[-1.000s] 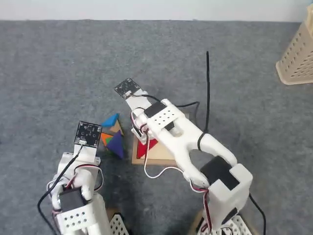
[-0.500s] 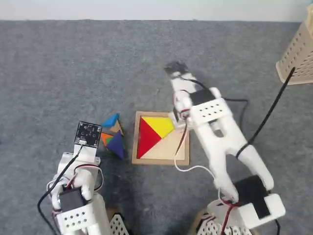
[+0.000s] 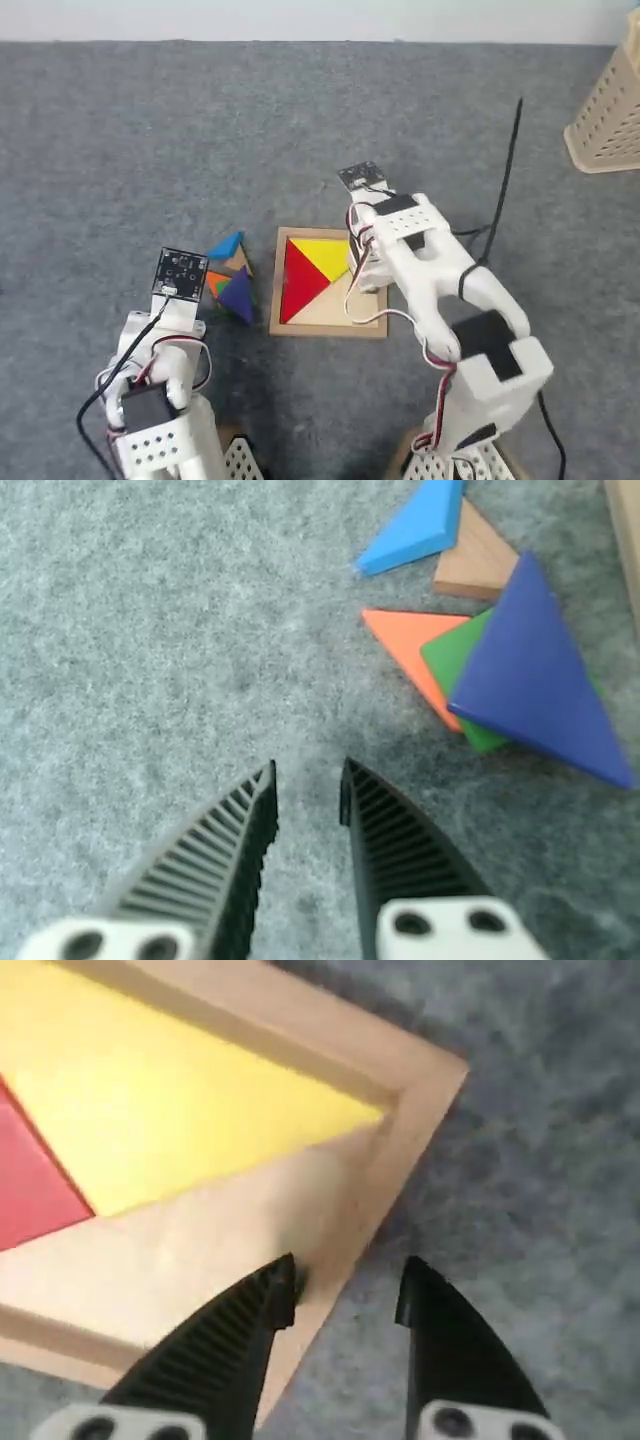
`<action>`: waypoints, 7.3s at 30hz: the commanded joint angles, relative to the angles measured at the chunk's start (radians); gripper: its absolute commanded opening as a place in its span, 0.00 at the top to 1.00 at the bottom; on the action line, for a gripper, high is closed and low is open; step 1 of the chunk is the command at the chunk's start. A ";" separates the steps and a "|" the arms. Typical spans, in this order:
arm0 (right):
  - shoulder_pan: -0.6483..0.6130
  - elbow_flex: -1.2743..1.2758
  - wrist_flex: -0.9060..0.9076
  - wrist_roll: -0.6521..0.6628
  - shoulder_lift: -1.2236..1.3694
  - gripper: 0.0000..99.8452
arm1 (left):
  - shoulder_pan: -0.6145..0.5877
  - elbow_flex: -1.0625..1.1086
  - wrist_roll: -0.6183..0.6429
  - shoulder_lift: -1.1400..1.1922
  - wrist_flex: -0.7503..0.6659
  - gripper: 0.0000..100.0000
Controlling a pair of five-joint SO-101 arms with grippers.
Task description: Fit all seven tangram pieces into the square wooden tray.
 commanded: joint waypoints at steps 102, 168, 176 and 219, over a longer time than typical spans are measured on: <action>0.456 0.968 -0.166 0.385 -1.064 0.90 | 0.399 -0.923 0.135 1.356 0.025 0.81; 0.458 0.974 -0.165 0.382 -1.067 0.90 | 0.348 -0.909 0.098 1.475 -0.052 0.81; 0.458 0.974 -0.165 0.385 -1.069 0.90 | 0.219 -0.986 0.267 1.485 -0.071 0.81; 0.458 0.976 -0.163 0.387 -1.069 0.90 | 0.218 -0.923 0.265 1.780 -0.250 0.90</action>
